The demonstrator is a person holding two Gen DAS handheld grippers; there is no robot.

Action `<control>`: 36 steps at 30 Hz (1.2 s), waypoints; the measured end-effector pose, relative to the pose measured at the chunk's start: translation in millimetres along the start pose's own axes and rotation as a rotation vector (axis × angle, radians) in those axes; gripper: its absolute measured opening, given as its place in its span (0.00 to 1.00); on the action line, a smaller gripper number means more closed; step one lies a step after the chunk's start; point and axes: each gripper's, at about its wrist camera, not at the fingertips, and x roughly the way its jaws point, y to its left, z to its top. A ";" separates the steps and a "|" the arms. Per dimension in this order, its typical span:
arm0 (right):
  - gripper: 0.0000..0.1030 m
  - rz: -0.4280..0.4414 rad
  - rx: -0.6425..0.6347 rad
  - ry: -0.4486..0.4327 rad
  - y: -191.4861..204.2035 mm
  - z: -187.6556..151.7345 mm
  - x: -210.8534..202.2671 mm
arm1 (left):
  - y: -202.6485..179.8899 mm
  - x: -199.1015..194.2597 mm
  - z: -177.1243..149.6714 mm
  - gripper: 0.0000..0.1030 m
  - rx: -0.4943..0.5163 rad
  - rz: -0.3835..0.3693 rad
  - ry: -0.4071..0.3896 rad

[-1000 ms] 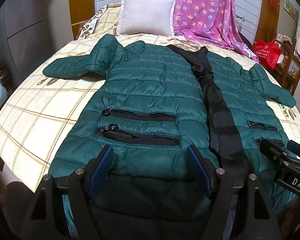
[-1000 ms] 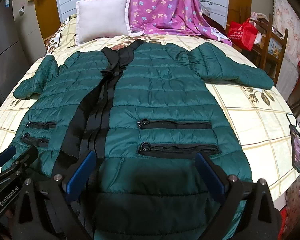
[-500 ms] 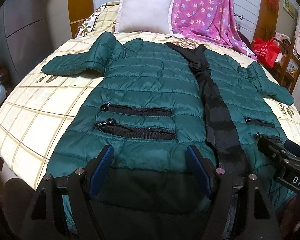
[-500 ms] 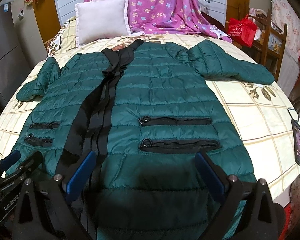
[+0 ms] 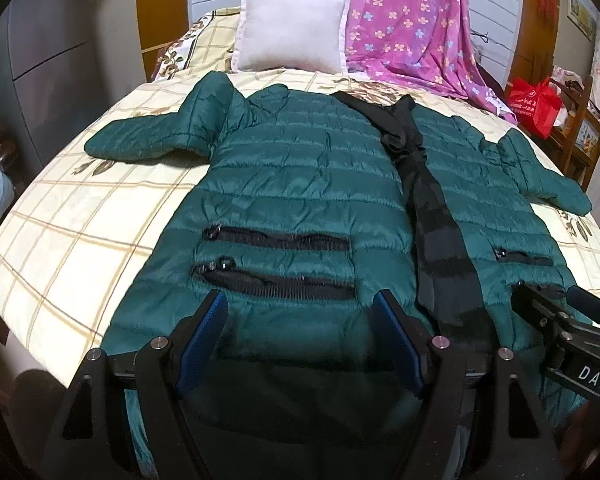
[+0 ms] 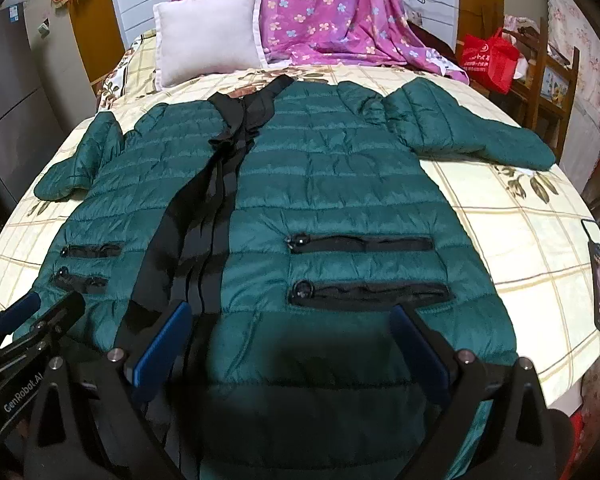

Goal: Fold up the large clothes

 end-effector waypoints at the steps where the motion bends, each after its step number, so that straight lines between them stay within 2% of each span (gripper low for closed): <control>1: 0.98 0.001 -0.002 -0.003 0.6 3.1 0.6 | 0.6 0.5 4.1 0.50 -0.001 0.001 -0.004; 22: 0.98 0.007 -0.029 -0.043 19.2 69.3 30.0 | 16.4 29.9 66.0 0.50 -0.006 0.039 -0.047; 29: 0.98 0.007 -0.033 -0.034 22.6 84.0 46.0 | 23.7 46.9 82.6 0.50 -0.043 0.041 -0.042; 36: 0.98 0.001 -0.043 -0.025 25.5 91.1 60.8 | 20.3 60.6 94.6 0.50 -0.033 0.036 -0.044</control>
